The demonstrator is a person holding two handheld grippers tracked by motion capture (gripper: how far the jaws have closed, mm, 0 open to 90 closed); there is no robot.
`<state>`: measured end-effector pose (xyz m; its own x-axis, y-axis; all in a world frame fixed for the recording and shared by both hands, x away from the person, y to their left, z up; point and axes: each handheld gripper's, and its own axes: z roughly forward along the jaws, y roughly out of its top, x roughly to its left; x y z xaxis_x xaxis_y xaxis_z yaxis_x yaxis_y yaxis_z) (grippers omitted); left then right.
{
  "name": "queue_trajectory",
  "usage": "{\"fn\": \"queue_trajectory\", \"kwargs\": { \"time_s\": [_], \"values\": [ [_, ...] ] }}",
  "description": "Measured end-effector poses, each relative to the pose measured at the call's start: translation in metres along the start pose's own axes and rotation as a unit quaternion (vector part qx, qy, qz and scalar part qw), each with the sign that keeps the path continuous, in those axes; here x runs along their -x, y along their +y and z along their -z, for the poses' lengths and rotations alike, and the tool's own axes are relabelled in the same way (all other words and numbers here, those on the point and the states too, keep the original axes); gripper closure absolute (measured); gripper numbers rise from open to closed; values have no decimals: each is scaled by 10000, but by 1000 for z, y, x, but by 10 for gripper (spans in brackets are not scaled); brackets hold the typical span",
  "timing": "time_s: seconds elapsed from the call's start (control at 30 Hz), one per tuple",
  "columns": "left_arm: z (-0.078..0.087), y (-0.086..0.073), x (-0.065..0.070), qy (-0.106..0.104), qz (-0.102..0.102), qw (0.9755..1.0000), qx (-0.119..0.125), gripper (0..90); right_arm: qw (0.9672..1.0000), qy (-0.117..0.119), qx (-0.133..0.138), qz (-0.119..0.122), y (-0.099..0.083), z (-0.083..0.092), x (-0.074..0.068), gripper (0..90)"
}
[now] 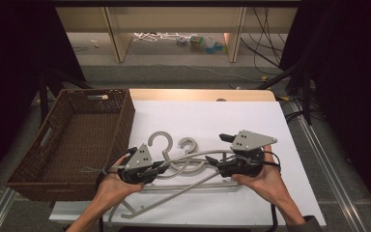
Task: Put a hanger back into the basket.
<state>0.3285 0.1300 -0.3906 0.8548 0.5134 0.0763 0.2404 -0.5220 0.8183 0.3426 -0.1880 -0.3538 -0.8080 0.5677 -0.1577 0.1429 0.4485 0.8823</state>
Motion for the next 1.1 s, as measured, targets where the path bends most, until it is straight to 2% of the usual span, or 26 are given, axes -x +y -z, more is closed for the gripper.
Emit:
{"fn": "queue_trajectory", "kwargs": {
  "time_s": [0.1,0.13,0.17,0.2,0.23,0.3,0.33,0.43,0.53,0.6,0.7,0.8,0.9,0.93,0.97,1.0,1.07,1.1],
  "values": [
    [3,1,-1,39,102,9999,-22,819,9999,-26,101,-58,0,4,-1,233],
    [6,1,-4,60,108,9999,-8,819,9995,-128,232,-163,-1,9,-2,222],
    [8,1,-5,101,174,9998,20,819,9992,-166,282,-218,-2,10,-3,223],
    [10,2,-7,105,150,9998,-22,819,9987,-196,363,-295,-3,14,-5,222],
    [11,2,-8,125,240,9996,65,819,9983,-179,420,-351,-3,16,-6,219],
    [15,2,-12,132,252,9996,72,819,9982,-123,449,-371,-7,20,-7,217],
    [16,2,-13,119,415,9990,130,819,9982,-57,366,-461,-9,22,-9,217],
    [22,4,-18,96,590,9979,249,819,9977,-12,348,-579,-19,24,-11,210],
    [31,9,-23,172,591,9976,301,819,9968,-85,383,-690,-29,24,-12,208],
    [36,12,-25,180,686,9968,366,819,9963,-109,399,-754,-34,24,-12,206],
    [46,18,-30,176,673,9967,422,819,9958,-149,502,-747,-39,24,-12,200],
    [56,24,-36,229,742,9956,521,819,9948,-168,535,-855,-42,24,-13,187],
    [67,31,-41,275,770,9949,583,819,9953,-223,528,-778,-47,22,-13,168],
    [71,32,-43,325,749,9950,576,819,9948,-167,493,-878,-48,21,-15,168],
    [71,32,-43,325,749,9950,576,819,9948,-167,493,-878,-48,21,-15,168],
    [81,36,-48,434,741,9944,613,819,9954,-212,459,-816,-51,20,-14,167],
    [85,38,-51,453,744,9942,634,819,9950,-242,472,-849,-54,18,-14,167],
    [92,40,-57,553,790,9931,674,820,9946,-226,524,-871,-55,17,-14,167]
  ]
}}
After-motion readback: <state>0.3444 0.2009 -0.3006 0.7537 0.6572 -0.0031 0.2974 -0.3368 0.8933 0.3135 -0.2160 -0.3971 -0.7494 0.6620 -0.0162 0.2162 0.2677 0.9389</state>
